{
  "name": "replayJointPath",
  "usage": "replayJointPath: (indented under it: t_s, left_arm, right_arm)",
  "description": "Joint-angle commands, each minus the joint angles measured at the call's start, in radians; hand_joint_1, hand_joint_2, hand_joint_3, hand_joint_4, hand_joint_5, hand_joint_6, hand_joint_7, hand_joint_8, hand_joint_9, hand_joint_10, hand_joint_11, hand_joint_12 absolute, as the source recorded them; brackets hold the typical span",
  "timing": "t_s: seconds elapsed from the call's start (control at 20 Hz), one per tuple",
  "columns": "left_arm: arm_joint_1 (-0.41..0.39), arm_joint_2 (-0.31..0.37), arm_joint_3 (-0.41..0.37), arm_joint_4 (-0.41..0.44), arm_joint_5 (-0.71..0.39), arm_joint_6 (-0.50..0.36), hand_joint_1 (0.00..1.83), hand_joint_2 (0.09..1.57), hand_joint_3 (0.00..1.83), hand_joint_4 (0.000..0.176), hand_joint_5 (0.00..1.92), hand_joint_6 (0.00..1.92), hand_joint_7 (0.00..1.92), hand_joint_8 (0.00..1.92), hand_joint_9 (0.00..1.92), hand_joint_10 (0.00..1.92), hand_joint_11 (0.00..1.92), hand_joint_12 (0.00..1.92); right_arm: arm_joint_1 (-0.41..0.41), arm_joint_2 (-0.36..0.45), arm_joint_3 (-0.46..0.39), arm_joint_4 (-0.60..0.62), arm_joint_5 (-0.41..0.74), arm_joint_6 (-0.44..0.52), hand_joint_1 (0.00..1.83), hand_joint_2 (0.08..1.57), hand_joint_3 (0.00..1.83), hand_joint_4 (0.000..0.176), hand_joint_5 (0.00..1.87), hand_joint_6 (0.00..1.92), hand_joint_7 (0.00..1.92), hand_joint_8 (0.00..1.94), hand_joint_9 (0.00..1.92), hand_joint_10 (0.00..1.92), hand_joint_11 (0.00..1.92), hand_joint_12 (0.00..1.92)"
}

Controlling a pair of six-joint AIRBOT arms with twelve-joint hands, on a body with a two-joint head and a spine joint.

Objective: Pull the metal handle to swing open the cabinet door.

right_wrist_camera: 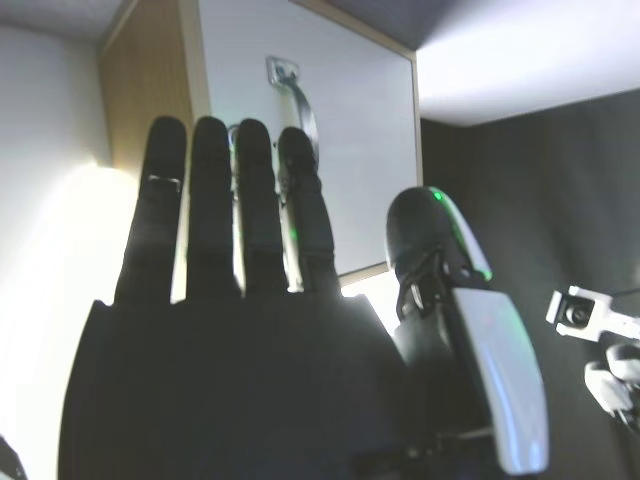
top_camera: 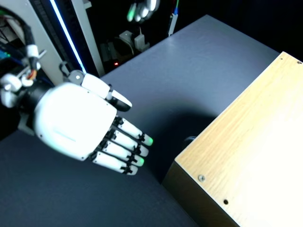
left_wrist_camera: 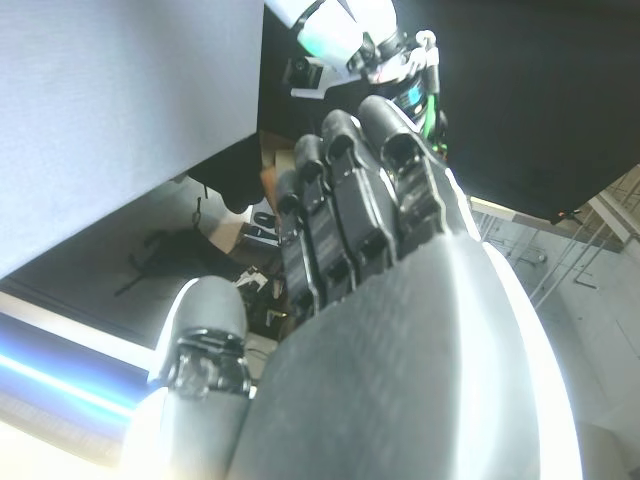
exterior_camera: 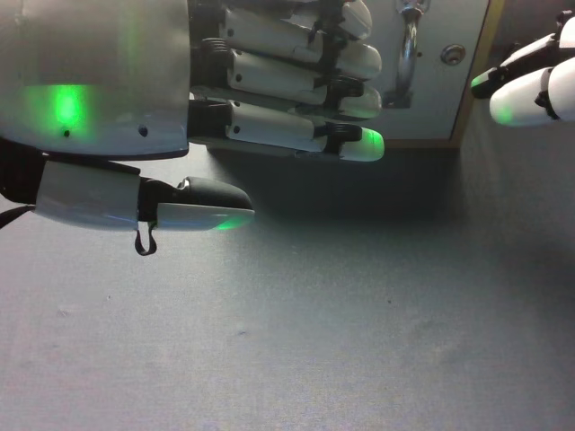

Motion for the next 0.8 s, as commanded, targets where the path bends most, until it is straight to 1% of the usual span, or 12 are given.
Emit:
replayJointPath:
  t_s: [0.0, 0.05, 0.1, 0.2, 0.25, 0.3, 0.35, 0.45, 0.6, 0.7, 0.75]
  left_arm:
    - [-0.009, 0.008, 0.001, -0.096, -0.026, 0.009, 0.0, 1.57, 0.12, 0.0, 0.36, 0.0, 0.39, 0.0, 0.33, 0.0, 0.0, 0.74]
    - [-0.009, 0.008, 0.001, -0.096, -0.026, 0.009, 0.0, 1.57, 0.13, 0.0, 0.36, 0.0, 0.37, 0.0, 0.32, 0.0, 0.0, 0.76]
    - [-0.009, 0.008, 0.001, -0.096, -0.026, 0.009, 0.0, 1.57, 0.13, 0.0, 0.36, 0.0, 0.37, 0.0, 0.32, 0.0, 0.0, 0.76]
    - [-0.009, 0.008, 0.001, -0.096, -0.026, 0.009, 0.0, 1.57, 0.11, 0.0, 0.36, 0.0, 0.38, 0.0, 0.32, 0.0, 0.0, 0.75]
    - [-0.009, 0.008, 0.001, -0.096, -0.026, 0.009, 0.0, 1.57, 0.11, 0.0, 0.36, 0.0, 0.38, 0.0, 0.32, 0.0, 0.0, 0.75]
    - [-0.009, 0.008, 0.001, -0.096, -0.026, 0.009, 0.0, 1.57, 0.1, 0.0, 0.35, 0.0, 0.38, 0.0, 0.33, 0.0, 0.0, 0.76]
    - [-0.009, 0.008, 0.001, -0.096, -0.026, 0.009, 0.0, 1.57, 0.09, 0.0, 0.35, 0.0, 0.39, 0.0, 0.33, 0.0, 0.0, 0.76]
    - [-0.009, 0.008, 0.001, -0.096, -0.026, 0.009, 0.0, 1.57, 0.11, 0.0, 0.33, 0.0, 0.36, 0.0, 0.32, 0.0, 0.0, 0.78]
    - [-0.009, 0.008, 0.001, -0.096, -0.026, 0.009, 0.0, 1.57, 0.11, 0.0, 0.34, 0.0, 0.37, 0.0, 0.32, 0.0, 0.0, 0.79]
    - [-0.009, 0.008, 0.001, -0.096, -0.026, 0.009, 0.0, 1.57, 0.11, 0.0, 0.34, 0.0, 0.37, 0.0, 0.32, 0.0, 0.0, 0.77]
    - [-0.009, 0.008, 0.001, -0.096, -0.026, 0.009, 0.0, 1.57, 0.11, 0.0, 0.34, 0.0, 0.37, 0.0, 0.32, 0.0, 0.0, 0.77]
  right_arm:
    - [0.009, 0.002, 0.004, 0.038, 0.108, -0.031, 0.0, 1.57, 0.1, 0.0, 0.34, 0.0, 0.3, 0.0, 0.24, 0.0, 0.0, 0.57]
    - [0.002, -0.001, 0.012, 0.132, 0.131, -0.11, 0.0, 1.57, 0.09, 0.0, 0.34, 0.0, 0.31, 0.0, 0.26, 0.0, 0.0, 0.63]
    - [-0.004, -0.002, 0.016, 0.181, 0.148, -0.158, 0.0, 1.57, 0.09, 0.0, 0.34, 0.0, 0.31, 0.0, 0.26, 0.0, 0.0, 0.63]
    - [-0.032, -0.002, 0.021, 0.343, 0.207, -0.365, 0.0, 1.57, 0.09, 0.0, 0.35, 0.0, 0.32, 0.0, 0.26, 0.0, 0.0, 0.6]
    - [-0.059, -0.006, 0.026, 0.438, 0.232, -0.471, 0.0, 1.57, 0.09, 0.0, 0.34, 0.0, 0.31, 0.0, 0.25, 0.0, 0.0, 0.6]
    - [-0.082, -0.01, 0.029, 0.512, 0.262, -0.531, 0.0, 1.57, 0.09, 0.0, 0.33, 0.0, 0.31, 0.0, 0.25, 0.0, 0.0, 0.58]
    - [-0.107, -0.013, 0.031, 0.578, 0.299, -0.564, 0.0, 1.57, 0.09, 0.0, 0.34, 0.0, 0.31, 0.0, 0.25, 0.0, 0.0, 0.57]
    - [-0.145, -0.017, 0.031, 0.647, 0.38, -0.573, 0.0, 1.57, 0.06, 0.0, 0.33, 0.0, 0.31, 0.0, 0.25, 0.0, 0.0, 0.58]
    - [-0.156, -0.029, 0.038, 0.699, 0.43, -0.574, 0.0, 1.57, 0.08, 0.0, 0.35, 0.0, 0.33, 0.0, 0.27, 0.01, 0.0, 0.59]
    - [-0.162, -0.034, 0.046, 0.722, 0.45, -0.575, 0.0, 1.57, 0.08, 0.0, 0.33, 0.0, 0.32, 0.0, 0.26, 0.0, 0.0, 0.57]
    - [-0.163, -0.033, 0.048, 0.774, 0.451, -0.644, 0.0, 1.57, 0.08, 0.0, 0.33, 0.0, 0.32, 0.0, 0.26, 0.0, 0.0, 0.57]
